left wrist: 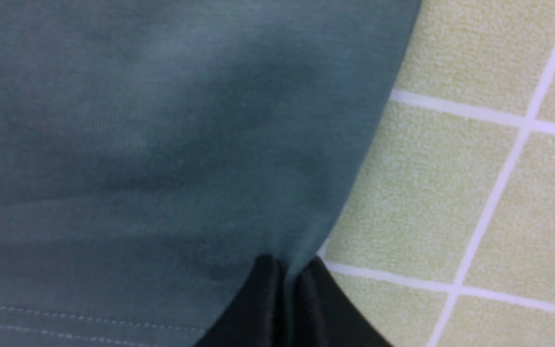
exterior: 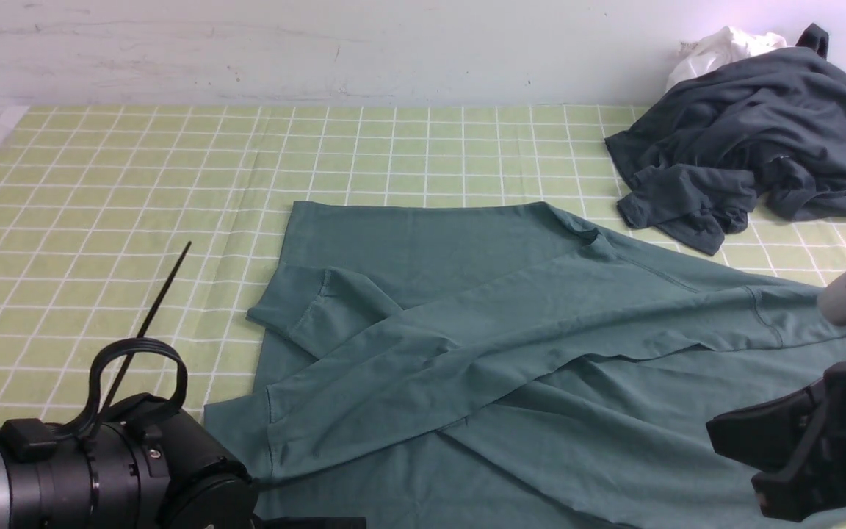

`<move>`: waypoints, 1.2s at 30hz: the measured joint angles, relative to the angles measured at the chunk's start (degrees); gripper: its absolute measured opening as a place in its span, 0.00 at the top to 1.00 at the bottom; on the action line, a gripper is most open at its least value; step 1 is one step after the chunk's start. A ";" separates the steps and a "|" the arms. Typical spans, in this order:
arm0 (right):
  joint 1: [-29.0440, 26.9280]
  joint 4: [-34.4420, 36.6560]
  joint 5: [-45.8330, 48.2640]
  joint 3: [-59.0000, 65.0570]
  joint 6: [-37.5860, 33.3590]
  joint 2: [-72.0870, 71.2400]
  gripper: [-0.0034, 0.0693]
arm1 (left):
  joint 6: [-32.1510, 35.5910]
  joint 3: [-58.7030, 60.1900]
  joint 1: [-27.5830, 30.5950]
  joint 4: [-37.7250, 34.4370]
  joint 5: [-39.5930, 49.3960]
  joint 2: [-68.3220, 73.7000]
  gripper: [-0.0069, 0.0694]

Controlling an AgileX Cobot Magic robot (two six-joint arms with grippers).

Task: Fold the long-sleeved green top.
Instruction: Use both arms simultaneously to clamp the lower edge of the clothing fabric

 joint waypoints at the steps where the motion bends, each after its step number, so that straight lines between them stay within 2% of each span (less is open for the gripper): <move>1: 0.00 0.07 0.00 0.00 -0.16 0.00 0.97 | -0.44 0.00 0.00 0.00 0.00 -0.08 0.90; 8: 0.00 0.65 1.67 -0.20 -5.19 -0.95 0.97 | -8.31 0.26 0.00 1.51 3.79 -6.82 0.91; 14: 1.68 3.80 5.01 -2.81 -22.89 -6.84 0.97 | -19.86 0.44 0.79 10.85 6.85 -15.31 0.91; 15: 1.68 3.80 5.01 -2.81 -22.89 -6.84 0.97 | -20.18 0.44 0.92 11.14 6.89 -15.51 0.91; 16: 1.68 0.79 4.85 -2.91 -25.31 -6.70 0.96 | -22.14 0.44 1.49 12.93 7.29 -16.76 0.91; 18: 1.68 -5.02 5.11 -2.22 -25.01 -4.81 0.94 | -23.50 0.46 1.95 13.90 7.29 -17.48 0.91; 19: 1.68 -5.66 5.23 -2.13 -24.85 -4.81 0.94 | -23.65 0.46 1.95 13.89 7.29 -17.53 0.91; 22: 1.68 -18.29 6.49 0.43 -20.52 0.87 0.82 | -24.19 0.57 2.15 13.66 6.51 -17.65 0.91; 24: 1.68 -22.92 6.42 1.57 -19.49 2.96 0.78 | -24.26 0.57 2.20 13.43 6.24 -17.65 0.91; 26: 1.68 -34.28 4.00 3.64 -17.56 7.82 0.68 | -24.26 0.57 2.26 12.28 6.18 -17.65 0.91; 27: 1.68 -35.09 4.00 3.72 -17.56 8.17 0.67 | -24.26 0.57 2.26 12.22 6.18 -17.65 0.91; 29: 1.68 -44.45 0.83 4.06 -14.66 12.57 0.62 | -24.26 0.57 2.26 11.40 6.18 -17.65 0.91; 33: 1.68 -52.86 -0.70 4.06 -10.39 18.44 0.61 | -24.20 0.57 2.26 11.25 6.18 -17.65 0.91; 36: 1.68 -55.20 -0.66 4.06 -9.61 21.28 0.61 | -24.20 0.57 2.26 11.25 6.18 -17.65 0.91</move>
